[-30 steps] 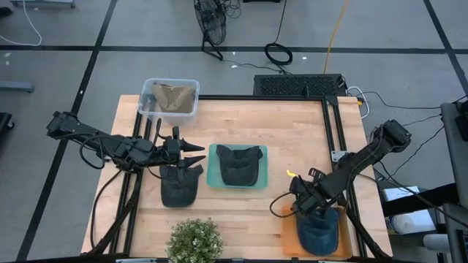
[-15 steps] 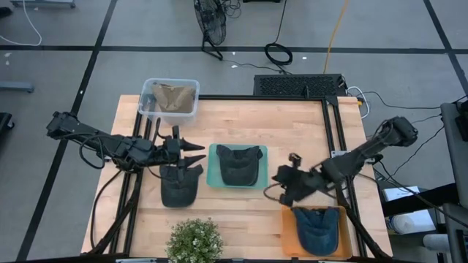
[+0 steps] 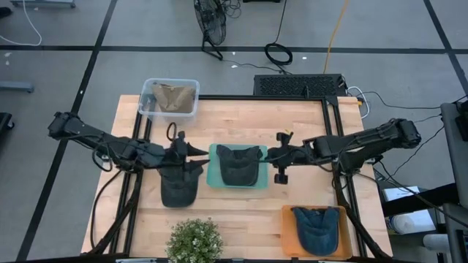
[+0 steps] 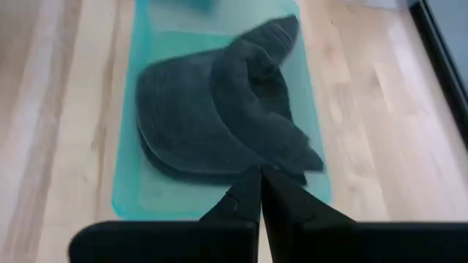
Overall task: Pick & Place hat
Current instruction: Put the black cap into the green bin
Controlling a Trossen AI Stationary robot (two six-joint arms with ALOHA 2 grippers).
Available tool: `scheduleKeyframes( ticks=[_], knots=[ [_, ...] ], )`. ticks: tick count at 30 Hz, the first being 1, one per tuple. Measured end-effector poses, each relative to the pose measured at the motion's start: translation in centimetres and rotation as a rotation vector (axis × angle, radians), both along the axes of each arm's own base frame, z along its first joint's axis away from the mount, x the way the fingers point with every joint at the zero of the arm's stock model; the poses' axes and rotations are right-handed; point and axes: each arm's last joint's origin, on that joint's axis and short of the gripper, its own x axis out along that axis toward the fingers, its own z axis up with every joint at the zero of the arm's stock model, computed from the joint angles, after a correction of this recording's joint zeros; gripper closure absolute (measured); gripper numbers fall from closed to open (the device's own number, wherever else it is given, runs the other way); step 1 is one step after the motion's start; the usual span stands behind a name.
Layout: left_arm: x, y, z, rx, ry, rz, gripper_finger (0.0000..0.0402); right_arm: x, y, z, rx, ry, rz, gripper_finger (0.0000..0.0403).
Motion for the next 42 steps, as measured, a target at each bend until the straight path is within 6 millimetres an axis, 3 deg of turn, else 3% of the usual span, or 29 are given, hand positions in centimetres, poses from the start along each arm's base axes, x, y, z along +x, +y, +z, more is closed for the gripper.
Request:
scheduleKeyframes(
  ticks=[5,11,16,25,31,36,42],
  knots=[
    [-1.0,-0.9,2.4,-0.026,-0.04,-0.05,0.027,-1.6,-0.1,0.4,0.0,0.046,-0.011,0.0403],
    [-2.9,-1.9,4.7,-0.052,0.154,0.059,0.0272,-2.5,0.0,-0.1,-0.033,-0.017,0.051,0.0403],
    [-4.6,-3.9,5.2,-0.056,0.232,0.075,0.0305,-2.4,-0.2,-0.1,-0.094,-0.101,0.06,0.0403],
    [-6.7,-5.1,1.5,-0.115,0.613,0.126,0.0365,-1.1,0.1,1.0,-0.074,-0.293,0.05,0.0403],
    [-7.0,-5.6,-0.6,-0.072,0.83,0.151,0.0366,0.4,0.0,0.5,-0.057,-0.348,0.026,0.0403],
    [-6.6,-6.2,-2.5,-0.049,0.928,0.121,0.0333,1.5,-0.2,-1.2,-0.072,-0.288,0.017,0.0403],
    [-5.8,-5.3,-4.4,-0.07,1.029,0.184,0.0231,2.1,-0.1,-2.6,-0.088,-0.226,0.029,0.0403]
  ],
)
